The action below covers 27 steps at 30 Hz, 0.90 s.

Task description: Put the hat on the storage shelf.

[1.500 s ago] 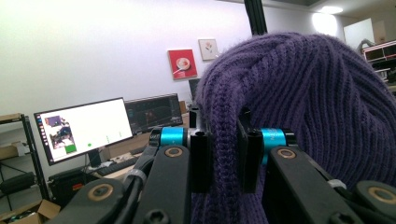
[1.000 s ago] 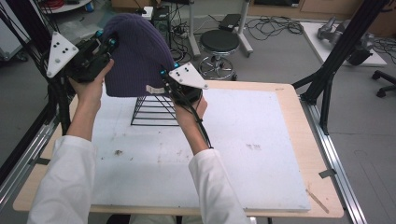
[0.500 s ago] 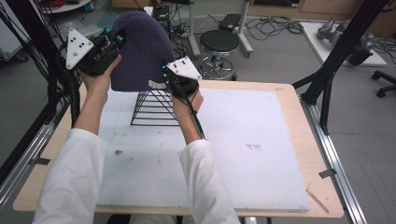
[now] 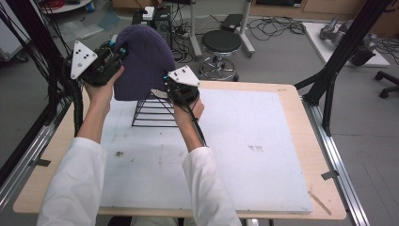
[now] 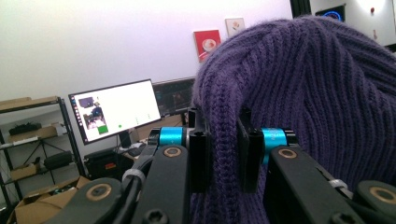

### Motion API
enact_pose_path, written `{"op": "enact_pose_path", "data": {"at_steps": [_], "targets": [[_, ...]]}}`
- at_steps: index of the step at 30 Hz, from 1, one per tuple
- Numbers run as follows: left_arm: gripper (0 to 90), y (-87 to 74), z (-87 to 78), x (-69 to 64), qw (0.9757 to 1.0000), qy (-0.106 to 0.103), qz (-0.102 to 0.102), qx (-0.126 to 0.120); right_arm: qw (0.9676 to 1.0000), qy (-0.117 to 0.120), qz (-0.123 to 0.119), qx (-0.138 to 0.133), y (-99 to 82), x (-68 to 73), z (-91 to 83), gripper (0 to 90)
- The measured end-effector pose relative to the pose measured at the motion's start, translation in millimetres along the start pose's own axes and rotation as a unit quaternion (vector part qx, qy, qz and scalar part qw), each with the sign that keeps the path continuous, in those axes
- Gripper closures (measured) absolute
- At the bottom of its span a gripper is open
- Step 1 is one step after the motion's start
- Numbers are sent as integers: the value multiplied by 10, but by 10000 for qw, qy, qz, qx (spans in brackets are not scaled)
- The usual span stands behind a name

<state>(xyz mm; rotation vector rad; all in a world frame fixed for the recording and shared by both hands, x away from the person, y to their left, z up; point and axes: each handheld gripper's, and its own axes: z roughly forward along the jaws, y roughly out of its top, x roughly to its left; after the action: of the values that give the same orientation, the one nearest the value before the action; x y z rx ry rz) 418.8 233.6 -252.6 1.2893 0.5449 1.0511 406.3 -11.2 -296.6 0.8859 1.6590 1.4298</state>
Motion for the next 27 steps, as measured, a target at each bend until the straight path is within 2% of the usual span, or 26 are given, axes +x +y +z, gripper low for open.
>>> {"op": "enact_pose_path", "data": {"at_steps": [7, 9, 15, 24, 27], "targets": [[784, -93, -45, -43, 9999, -54, -34, 130, 9999, 25, 46, 133, -116, 16, 4, 786], [785, -137, -67, -59, 9999, -67, -69, 130, 9998, 28, -17, 177, -175, 12, 11, 785], [782, -328, -149, -113, 9994, -96, -192, 257, 9994, -31, -7, 353, -290, 28, -7, 784], [781, -611, -245, -191, 9983, -151, -334, 459, 9973, 67, -85, 723, -589, 46, 33, 781], [781, -671, -280, -203, 9980, -159, -384, 478, 9971, 59, -99, 754, -644, 34, 26, 781]]}}
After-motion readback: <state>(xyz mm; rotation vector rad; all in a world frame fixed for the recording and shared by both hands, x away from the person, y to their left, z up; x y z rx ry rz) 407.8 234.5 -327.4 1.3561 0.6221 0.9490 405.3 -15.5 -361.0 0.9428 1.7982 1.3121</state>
